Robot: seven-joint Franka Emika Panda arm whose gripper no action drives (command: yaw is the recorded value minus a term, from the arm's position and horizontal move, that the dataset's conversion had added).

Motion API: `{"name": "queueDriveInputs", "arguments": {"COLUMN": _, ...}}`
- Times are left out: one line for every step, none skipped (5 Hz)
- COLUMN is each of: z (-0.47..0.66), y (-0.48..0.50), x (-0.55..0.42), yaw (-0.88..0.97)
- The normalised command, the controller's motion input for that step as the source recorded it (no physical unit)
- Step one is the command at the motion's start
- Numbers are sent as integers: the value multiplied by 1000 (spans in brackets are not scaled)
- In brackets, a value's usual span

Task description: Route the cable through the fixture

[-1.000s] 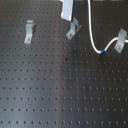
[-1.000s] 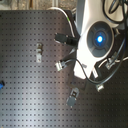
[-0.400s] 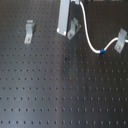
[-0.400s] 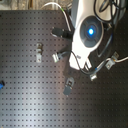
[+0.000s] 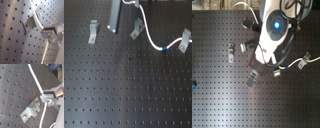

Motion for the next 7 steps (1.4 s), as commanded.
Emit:
{"name": "queueDriveInputs", "arguments": {"z": 117, "y": 172, "x": -64, "yaw": 680}}
{"name": "queueDriveInputs", "arguments": {"z": 288, "y": 104, "x": 78, "yaw": 491}}
{"name": "queueDriveInputs", "arguments": {"z": 338, "y": 31, "x": 29, "yaw": 457}}
{"name": "queueDriveInputs", "arguments": {"z": 252, "y": 18, "x": 20, "yaw": 494}}
{"name": "queueDriveInputs", "arguments": {"z": 193, "y": 13, "x": 16, "yaw": 477}}
{"name": "queueDriveInputs", "arguments": {"z": 296, "y": 17, "x": -5, "yaw": 366}}
{"name": "queueDriveInputs", "arguments": {"z": 434, "y": -21, "x": -43, "yaw": 77}}
